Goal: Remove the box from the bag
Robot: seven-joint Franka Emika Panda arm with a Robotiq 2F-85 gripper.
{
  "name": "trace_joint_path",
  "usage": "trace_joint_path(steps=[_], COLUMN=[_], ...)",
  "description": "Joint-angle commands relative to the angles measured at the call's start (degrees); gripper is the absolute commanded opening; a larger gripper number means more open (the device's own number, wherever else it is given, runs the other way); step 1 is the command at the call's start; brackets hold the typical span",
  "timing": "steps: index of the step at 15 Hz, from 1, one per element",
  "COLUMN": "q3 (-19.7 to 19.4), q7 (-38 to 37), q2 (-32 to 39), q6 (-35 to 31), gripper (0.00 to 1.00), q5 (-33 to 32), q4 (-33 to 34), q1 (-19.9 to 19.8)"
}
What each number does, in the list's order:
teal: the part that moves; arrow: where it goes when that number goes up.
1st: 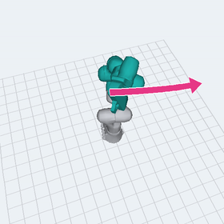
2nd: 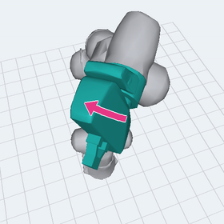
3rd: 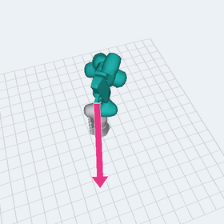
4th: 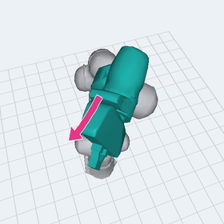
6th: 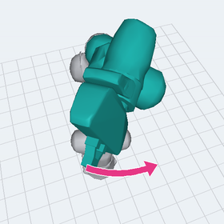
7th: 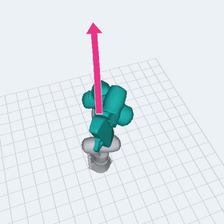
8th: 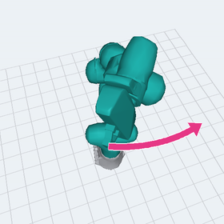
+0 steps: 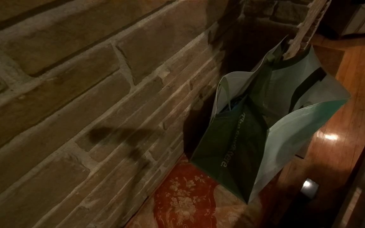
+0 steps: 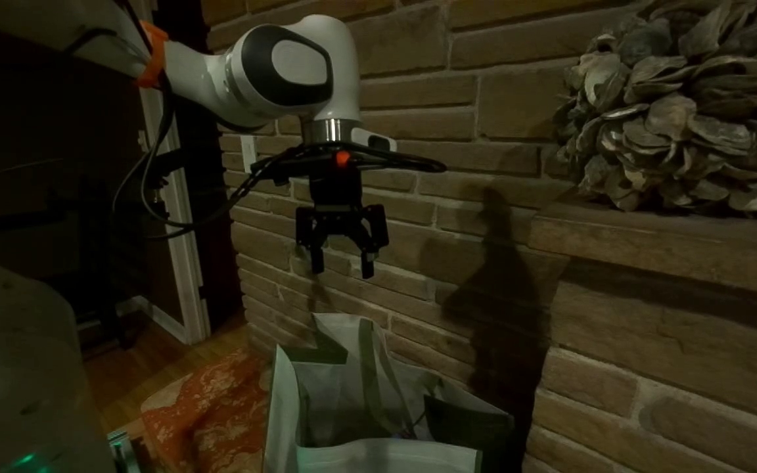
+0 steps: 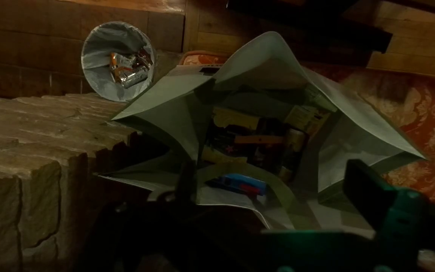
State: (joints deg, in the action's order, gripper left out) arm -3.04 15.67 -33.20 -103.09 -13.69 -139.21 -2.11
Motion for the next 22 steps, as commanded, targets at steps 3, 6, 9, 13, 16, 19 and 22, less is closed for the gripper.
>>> trace_joint_path(steps=[3,6,9,13,16,19,22], q3=[-0.58,-0.20,0.77,0.84,1.35,1.53,2.20], q7=[-0.30,-0.53,-2.49,0.05,0.20,0.20,-1.50], q2=[0.01,1.09,4.65,10.66,11.24,12.62,11.65], q6=[0.22,-1.49,-8.94,-13.73,-12.67,-12.76,-15.07], gripper=[1.00,1.00,1.00,1.00,1.00,1.00,1.00], q5=[-0.29,-0.06,0.98,3.93,3.79,4.00,2.03], q4=[0.13,0.10,-1.26,-2.61,-2.96,-2.91,-3.19], q1=[0.73,1.31,2.92,5.83,5.81,5.88,5.29])
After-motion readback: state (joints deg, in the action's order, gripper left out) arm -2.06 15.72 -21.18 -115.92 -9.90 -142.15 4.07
